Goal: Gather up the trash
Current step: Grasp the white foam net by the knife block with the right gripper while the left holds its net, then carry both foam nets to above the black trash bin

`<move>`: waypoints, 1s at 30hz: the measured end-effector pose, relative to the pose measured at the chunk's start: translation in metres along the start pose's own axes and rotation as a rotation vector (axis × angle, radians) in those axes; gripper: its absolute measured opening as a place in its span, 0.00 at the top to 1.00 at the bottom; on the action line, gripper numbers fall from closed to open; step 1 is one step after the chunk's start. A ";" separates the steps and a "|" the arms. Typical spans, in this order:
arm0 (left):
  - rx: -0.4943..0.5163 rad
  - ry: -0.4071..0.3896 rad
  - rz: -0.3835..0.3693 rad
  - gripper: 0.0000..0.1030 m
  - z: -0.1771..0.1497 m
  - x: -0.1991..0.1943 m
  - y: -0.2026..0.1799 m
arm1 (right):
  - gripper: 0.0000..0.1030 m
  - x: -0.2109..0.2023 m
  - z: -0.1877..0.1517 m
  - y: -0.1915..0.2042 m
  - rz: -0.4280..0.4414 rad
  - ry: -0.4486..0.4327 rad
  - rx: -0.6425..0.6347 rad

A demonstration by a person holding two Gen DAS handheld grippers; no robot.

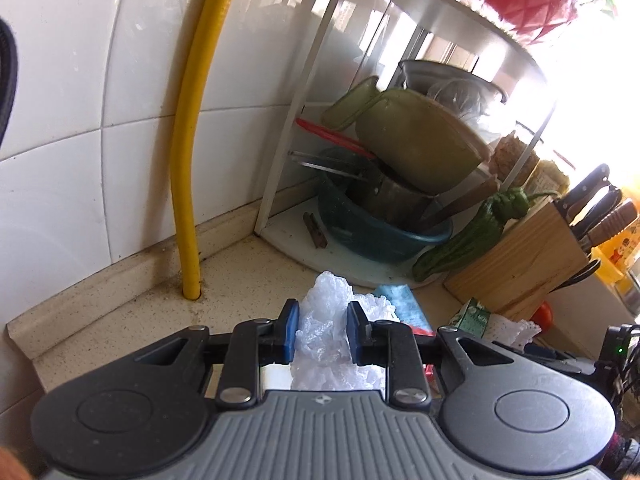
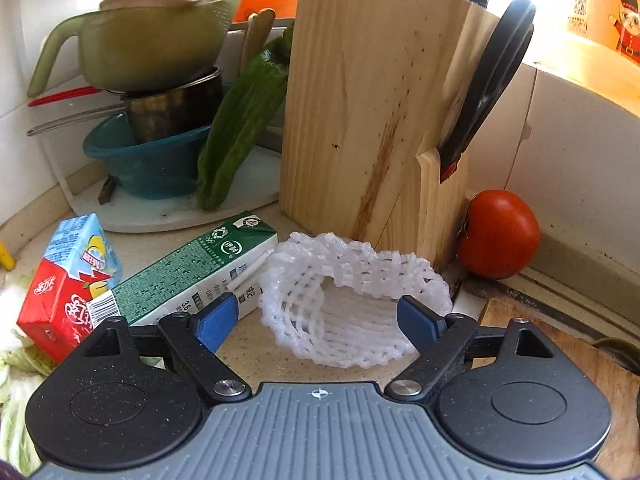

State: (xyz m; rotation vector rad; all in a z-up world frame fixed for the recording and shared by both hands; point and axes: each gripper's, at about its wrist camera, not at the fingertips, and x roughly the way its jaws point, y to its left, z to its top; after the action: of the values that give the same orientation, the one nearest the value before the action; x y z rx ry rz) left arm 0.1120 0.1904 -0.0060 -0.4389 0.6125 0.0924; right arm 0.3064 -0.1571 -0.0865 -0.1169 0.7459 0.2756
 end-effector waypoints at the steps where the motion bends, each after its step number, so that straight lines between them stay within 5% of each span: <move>1: 0.009 0.001 -0.004 0.77 0.000 0.002 -0.001 | 0.12 0.001 0.000 0.001 -0.005 -0.001 -0.008; 8: 0.001 0.035 -0.020 0.77 -0.001 0.009 -0.002 | 0.19 0.025 0.002 0.000 -0.035 0.035 -0.005; 10: -0.003 0.028 -0.022 0.77 0.001 0.007 -0.002 | 0.28 0.033 0.004 0.002 -0.046 0.047 -0.016; 11: -0.002 0.030 -0.015 0.77 0.002 0.008 -0.002 | 0.42 0.038 0.004 0.001 -0.048 0.066 -0.012; 14: -0.015 0.035 -0.004 0.78 0.003 0.007 0.000 | 0.55 0.043 0.007 -0.002 -0.030 0.079 0.022; 16: -0.028 0.016 -0.026 0.77 0.003 0.001 0.002 | 0.81 0.037 0.010 -0.009 0.041 0.085 0.089; 20: -0.023 0.035 0.018 0.77 0.003 0.006 0.004 | 0.82 0.019 0.013 -0.015 0.098 0.060 0.161; 22: -0.049 0.032 -0.016 0.77 0.003 0.002 0.008 | 0.82 0.007 0.014 -0.017 0.139 0.039 0.186; 30: -0.044 -0.005 -0.015 0.77 0.003 -0.013 0.006 | 0.82 -0.037 0.020 -0.028 0.157 -0.035 0.213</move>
State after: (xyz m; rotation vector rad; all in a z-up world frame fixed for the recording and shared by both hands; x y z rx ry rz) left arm 0.1012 0.1979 0.0011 -0.4858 0.6030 0.0934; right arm 0.3012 -0.1880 -0.0463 0.1490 0.7461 0.3447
